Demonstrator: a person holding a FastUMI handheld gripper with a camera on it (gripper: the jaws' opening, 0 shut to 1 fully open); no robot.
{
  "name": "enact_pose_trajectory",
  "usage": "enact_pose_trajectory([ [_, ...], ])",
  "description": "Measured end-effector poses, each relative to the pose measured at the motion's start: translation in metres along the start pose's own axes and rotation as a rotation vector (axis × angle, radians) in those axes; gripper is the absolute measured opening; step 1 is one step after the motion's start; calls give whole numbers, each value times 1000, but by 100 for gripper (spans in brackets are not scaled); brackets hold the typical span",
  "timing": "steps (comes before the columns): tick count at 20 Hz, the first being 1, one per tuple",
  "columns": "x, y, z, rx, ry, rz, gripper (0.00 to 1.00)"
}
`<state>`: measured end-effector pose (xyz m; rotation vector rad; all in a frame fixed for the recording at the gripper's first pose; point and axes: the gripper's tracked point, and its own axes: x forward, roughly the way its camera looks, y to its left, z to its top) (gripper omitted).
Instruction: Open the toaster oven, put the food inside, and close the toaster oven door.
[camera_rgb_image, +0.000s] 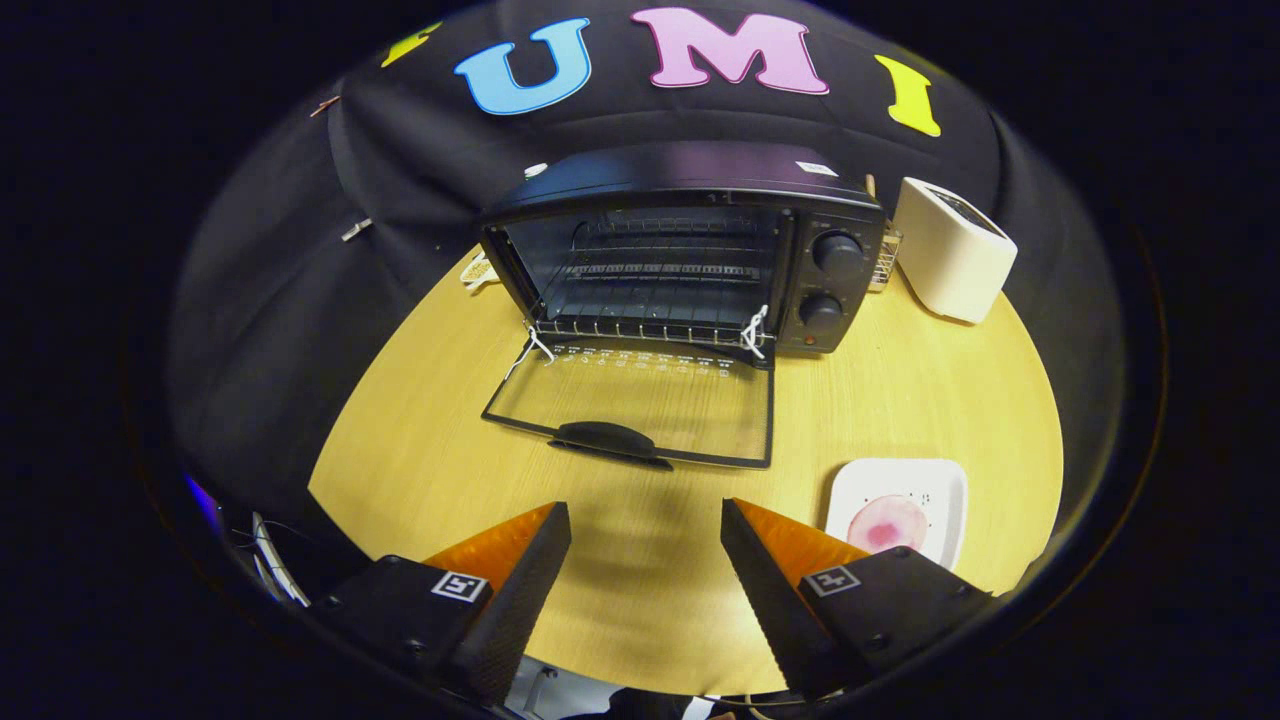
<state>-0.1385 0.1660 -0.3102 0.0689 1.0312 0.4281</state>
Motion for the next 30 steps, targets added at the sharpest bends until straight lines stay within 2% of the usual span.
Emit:
enact_pose_trajectory([
  [4, -32, -67, -18, 3, 132, -5, 99],
  [8, -46, -138, -45, 68, 262, -34, 100],
  [12, -39, -212, -57, 116, 327, -110, 98],
  [18, -12, -264, -70, 167, 417, -119, 97],
  [19, -7, -266, -71, 170, 434, -111, 93],
  [20, -2, -265, -75, 173, 447, -102, 84],
  [22, 9, -266, -75, 183, 455, -86, 84],
  [24, 16, -266, -81, 209, 480, -91, 47],
  [25, 17, -266, -87, 213, 500, -87, 43],
  [26, 20, -267, -96, 204, 514, -78, 48],
  [27, 31, -273, -94, 224, 499, -73, 48],
  [28, 42, -272, -104, 267, 489, -47, 9],
  [30, 54, -276, -112, 300, 466, 10, 8],
])
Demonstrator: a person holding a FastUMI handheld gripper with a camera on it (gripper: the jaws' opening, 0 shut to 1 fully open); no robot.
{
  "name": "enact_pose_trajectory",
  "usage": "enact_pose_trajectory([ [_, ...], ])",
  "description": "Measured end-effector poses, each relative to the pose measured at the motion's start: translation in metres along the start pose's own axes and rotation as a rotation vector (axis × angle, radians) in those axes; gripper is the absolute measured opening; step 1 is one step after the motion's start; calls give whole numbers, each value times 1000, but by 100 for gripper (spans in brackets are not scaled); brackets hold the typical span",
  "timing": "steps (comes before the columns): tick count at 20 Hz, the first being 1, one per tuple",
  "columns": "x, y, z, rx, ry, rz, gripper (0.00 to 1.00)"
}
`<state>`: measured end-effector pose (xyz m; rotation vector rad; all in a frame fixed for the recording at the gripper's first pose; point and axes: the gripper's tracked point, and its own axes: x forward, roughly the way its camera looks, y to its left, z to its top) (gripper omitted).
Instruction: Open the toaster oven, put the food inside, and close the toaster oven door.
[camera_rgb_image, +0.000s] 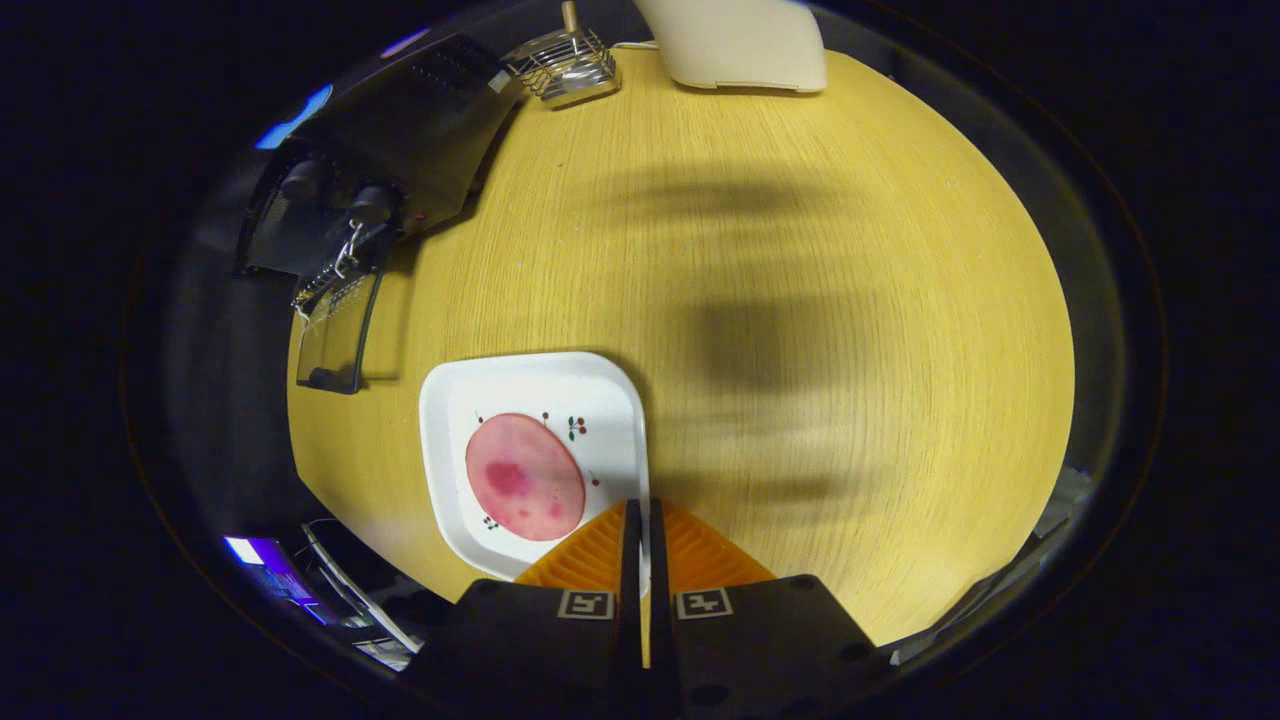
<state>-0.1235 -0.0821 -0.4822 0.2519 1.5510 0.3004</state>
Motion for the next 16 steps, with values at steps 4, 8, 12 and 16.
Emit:
enact_pose_trajectory([
  [4, -13, 1, -4, 58, -23, 127, 5],
  [8, -24, 7, -4, 124, -100, 233, 5],
  [12, -46, 25, -7, 214, -150, 315, 5],
  [16, -76, 65, -12, 319, -213, 381, 5],
])
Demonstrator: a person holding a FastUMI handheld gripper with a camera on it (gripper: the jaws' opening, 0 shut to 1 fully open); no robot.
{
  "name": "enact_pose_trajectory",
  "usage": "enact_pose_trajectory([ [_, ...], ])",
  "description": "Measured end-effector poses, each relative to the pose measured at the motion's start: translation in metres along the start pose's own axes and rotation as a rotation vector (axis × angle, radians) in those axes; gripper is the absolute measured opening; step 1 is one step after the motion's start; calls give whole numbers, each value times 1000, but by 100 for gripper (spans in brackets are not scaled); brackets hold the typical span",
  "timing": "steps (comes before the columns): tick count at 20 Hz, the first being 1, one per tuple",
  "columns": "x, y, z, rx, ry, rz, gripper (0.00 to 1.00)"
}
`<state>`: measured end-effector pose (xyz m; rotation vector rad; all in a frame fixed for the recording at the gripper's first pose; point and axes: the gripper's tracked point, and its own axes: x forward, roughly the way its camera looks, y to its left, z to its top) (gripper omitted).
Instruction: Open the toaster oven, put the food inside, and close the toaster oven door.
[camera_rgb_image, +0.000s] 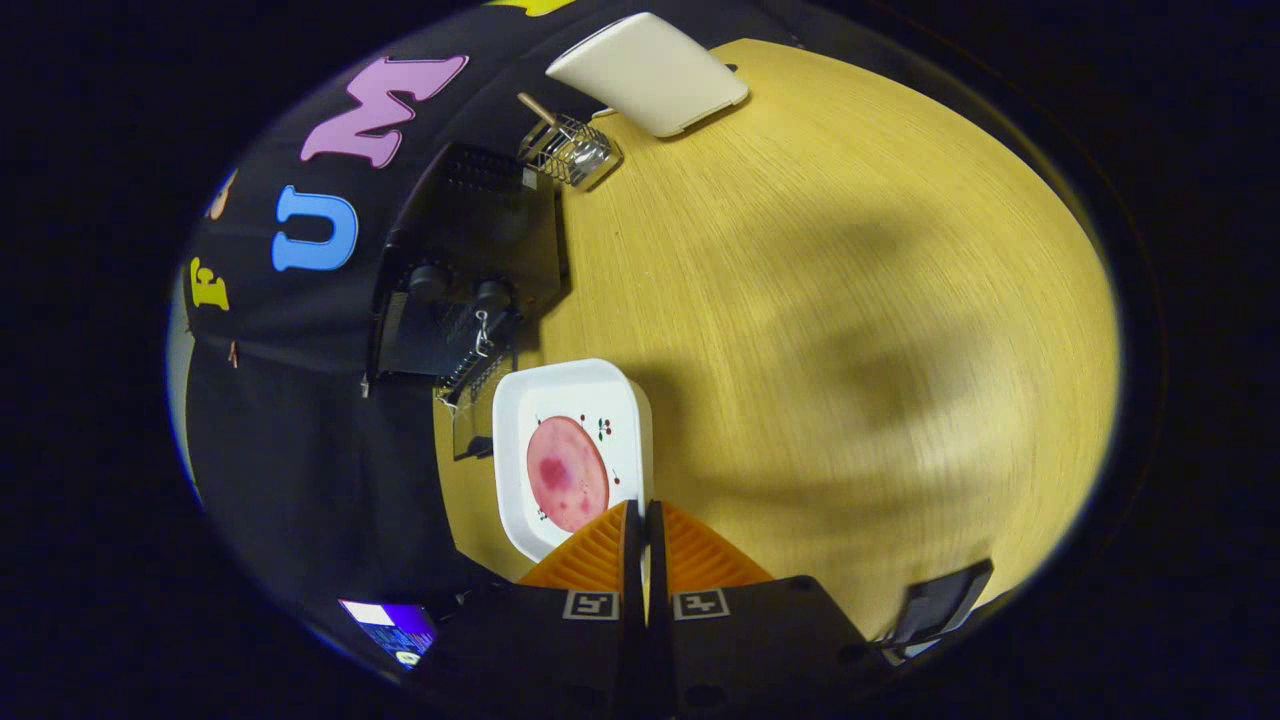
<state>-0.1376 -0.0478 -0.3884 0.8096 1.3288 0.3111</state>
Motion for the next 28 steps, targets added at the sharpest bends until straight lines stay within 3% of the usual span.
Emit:
enact_pose_trajectory([
  [6, 8, 81, -36, 114, -71, 69, 5],
  [14, 84, 156, -54, 309, -194, 88, 5],
  [20, 146, 188, -24, 504, -370, 19, 5],
  [28, 196, 226, 35, 739, -581, -51, 5],
])
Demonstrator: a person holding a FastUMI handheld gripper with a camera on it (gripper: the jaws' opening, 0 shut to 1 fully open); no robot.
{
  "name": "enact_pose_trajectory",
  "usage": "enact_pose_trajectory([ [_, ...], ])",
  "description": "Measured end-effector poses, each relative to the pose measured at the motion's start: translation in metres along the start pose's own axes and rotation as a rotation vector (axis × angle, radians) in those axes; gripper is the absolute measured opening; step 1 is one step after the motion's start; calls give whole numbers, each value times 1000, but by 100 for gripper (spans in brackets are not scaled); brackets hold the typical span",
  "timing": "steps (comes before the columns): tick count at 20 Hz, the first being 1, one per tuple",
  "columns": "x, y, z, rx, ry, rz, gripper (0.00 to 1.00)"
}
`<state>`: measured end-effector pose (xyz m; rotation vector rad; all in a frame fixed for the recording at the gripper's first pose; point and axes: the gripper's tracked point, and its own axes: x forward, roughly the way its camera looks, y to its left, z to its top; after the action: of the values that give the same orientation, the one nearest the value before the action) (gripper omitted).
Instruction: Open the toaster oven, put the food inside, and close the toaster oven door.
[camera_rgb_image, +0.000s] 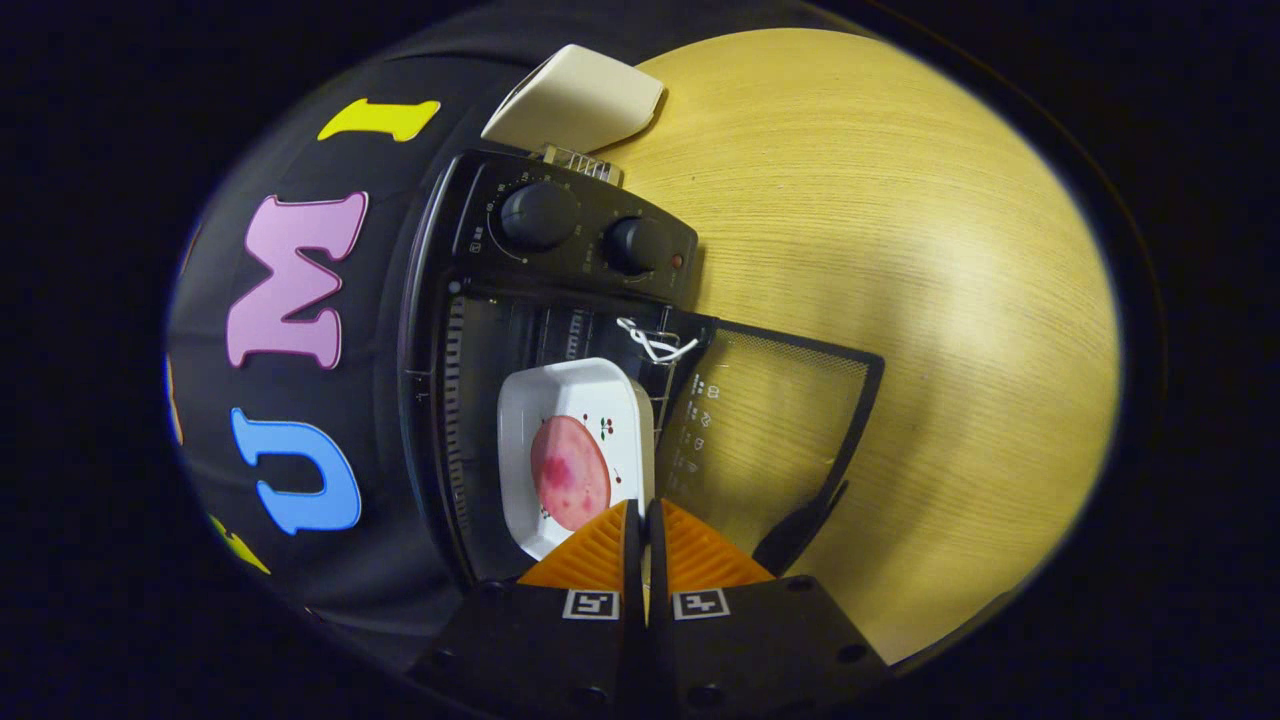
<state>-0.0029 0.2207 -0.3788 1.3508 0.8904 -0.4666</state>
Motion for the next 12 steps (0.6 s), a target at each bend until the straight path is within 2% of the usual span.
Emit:
enact_pose_trajectory([
  [4, 25, 10, -3, 91, -70, -42, 5],
  [8, 35, 15, -8, 124, -106, -68, 6],
  [12, 40, 27, -16, 144, -86, -31, 10],
])
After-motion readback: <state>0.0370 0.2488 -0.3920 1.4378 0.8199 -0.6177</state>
